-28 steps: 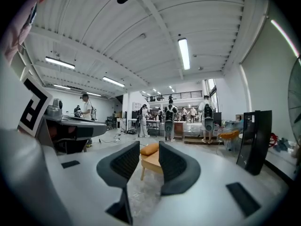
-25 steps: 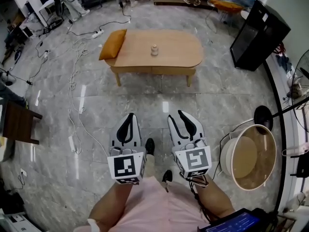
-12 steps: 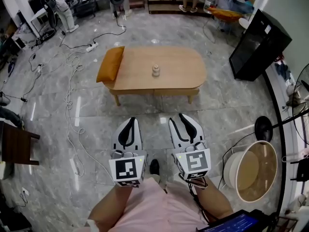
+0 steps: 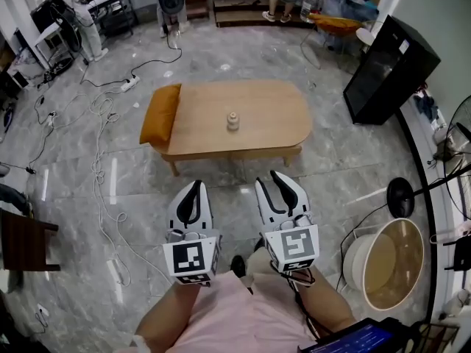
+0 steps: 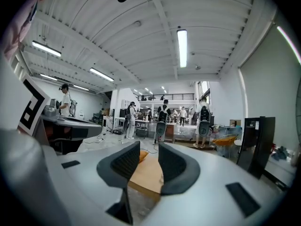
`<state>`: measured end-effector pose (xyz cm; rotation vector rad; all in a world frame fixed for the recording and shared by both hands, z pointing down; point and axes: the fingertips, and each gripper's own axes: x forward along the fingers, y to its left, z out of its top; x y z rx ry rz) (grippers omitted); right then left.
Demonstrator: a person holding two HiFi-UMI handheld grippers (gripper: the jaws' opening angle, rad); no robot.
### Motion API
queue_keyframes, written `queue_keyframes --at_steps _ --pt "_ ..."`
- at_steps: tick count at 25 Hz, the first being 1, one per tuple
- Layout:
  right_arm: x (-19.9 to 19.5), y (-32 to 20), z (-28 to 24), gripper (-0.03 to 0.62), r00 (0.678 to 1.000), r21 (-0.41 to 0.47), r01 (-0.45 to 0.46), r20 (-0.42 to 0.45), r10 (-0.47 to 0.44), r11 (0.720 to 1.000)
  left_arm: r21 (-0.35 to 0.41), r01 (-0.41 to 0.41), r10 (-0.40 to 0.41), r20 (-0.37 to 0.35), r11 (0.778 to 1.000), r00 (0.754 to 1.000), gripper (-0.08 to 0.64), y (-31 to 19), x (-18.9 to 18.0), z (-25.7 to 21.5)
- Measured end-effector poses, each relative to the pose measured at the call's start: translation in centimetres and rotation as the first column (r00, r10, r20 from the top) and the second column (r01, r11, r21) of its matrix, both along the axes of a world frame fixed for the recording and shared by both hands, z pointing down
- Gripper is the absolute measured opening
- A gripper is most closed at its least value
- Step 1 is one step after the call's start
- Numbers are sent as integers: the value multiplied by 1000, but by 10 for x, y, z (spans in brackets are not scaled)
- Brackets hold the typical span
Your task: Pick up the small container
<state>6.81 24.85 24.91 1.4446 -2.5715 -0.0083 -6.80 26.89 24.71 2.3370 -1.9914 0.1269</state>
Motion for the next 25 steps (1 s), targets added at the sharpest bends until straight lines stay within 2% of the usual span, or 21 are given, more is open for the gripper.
queue_keyframes --at_steps 10,17,25 --pt "7 -67 20 288 1000 -46 -2 10 3 999 -79 -45 47 25 996 999 12 -67 19 31" --pt "18 -168 34 288 999 -70 29 20 -27 997 -132 -29 34 43 991 998 12 -161 26 45" --pt "24 -283 36 290 994 -88 103 37 -100 991 -142 41 -33 62 989 998 12 -269 31 36"
